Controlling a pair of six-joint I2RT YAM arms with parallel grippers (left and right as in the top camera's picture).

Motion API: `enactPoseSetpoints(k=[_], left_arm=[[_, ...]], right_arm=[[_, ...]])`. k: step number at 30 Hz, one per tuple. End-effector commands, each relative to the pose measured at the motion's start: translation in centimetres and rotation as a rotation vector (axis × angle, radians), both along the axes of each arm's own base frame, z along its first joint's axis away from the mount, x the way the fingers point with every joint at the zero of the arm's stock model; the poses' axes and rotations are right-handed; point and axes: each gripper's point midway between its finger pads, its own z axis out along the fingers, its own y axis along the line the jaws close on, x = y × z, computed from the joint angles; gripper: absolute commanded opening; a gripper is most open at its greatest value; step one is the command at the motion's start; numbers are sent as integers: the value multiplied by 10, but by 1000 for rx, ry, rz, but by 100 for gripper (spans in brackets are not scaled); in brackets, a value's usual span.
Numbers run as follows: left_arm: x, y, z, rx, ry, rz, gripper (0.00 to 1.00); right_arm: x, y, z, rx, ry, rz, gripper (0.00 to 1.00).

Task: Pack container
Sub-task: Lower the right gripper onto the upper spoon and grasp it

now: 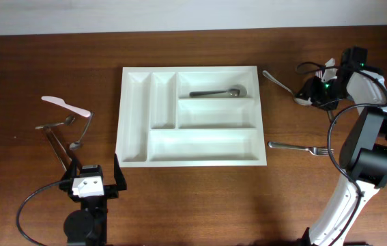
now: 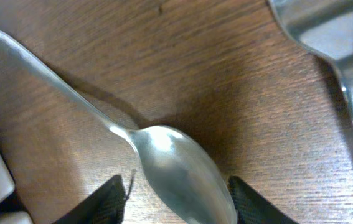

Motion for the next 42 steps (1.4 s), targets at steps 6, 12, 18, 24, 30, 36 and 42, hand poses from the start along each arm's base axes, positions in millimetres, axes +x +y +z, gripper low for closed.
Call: enactPoseSetpoints(k=[6,12,18,24,30,36,42], left_arm=[[0,-1,-2,20,2,-3,99],[0,-1,-2,20,2,-3,99],[0,-1,-2,20,2,-3,99],[0,-1,-2,20,2,-3,99],[0,-1,-2,19,2,-3,99],[0,-1,-2,20,2,-3,99],[0,-1,-2,19,2,-3,99]], right_arm=[[-1,5,-15,18,18,12,29],[-2,5,-19,20,25,12,16],[-1,5,-18,19,22,12,9],[0,4,-18,17,14,13,4],[1,6,-17,25,5,26,4],[14,9,7,45,-50,59,4],[30,4,54,-1,-139,108,4]])
